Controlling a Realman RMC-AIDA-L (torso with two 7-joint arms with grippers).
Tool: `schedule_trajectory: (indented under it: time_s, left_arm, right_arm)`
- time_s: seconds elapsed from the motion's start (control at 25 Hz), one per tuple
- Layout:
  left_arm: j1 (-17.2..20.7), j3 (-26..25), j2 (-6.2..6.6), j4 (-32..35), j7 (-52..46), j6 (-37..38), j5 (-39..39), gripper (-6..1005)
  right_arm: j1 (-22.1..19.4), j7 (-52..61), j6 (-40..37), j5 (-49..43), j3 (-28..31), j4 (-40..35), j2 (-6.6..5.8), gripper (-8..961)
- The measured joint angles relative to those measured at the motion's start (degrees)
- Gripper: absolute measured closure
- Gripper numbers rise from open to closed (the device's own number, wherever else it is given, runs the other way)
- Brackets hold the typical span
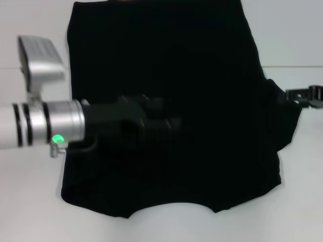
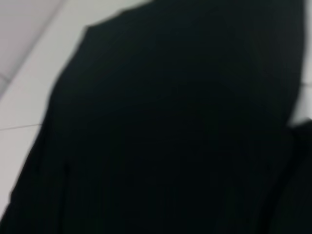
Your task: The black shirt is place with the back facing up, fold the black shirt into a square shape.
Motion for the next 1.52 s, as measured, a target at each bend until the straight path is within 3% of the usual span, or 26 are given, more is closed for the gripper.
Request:
schedule_trajectory:
  time_s: [0.08, 0.32, 0.52, 0.72, 1.24, 1.52]
  left_arm:
    - [-0.2, 0.91, -0.37, -1.88, 6.67, -0.02, -0.02, 209]
    - [-0.02, 7.14, -0.64, -1.71, 11.94, -2.34, 0.43, 129]
    - [0.95, 8.89, -0.65, -0.94, 15.16, -2.2, 0.53, 63]
    - [1.45, 9.18, -0.76, -0.66, 16.04, -1.9, 0.4, 63]
    - [2.43, 8.3, -0.57, -0.29, 16.12, -2.46, -0.15, 62]
    - [2.54, 8.3, -0.42, -0.27, 16.07, -2.26, -0.18, 63]
  right_arm:
    - [-0.54, 2.11, 0.01, -1.5, -0.01, 0.06, -0.07, 39]
    - [-1.35, 6.37, 2.02, -6.25, -0.05, 0.65, 0.41, 39]
    - [-0.87, 7.83, 5.85, -8.05, -0.28, 3.28, 0.76, 39]
    - [-0.06, 8.12, 8.24, -8.29, -0.35, 4.99, 1.15, 39]
    - [1.65, 7.57, 13.97, -8.87, -0.92, 7.34, 3.5, 39]
    - [1.69, 7.52, 14.23, -8.9, -1.1, 7.5, 3.87, 47]
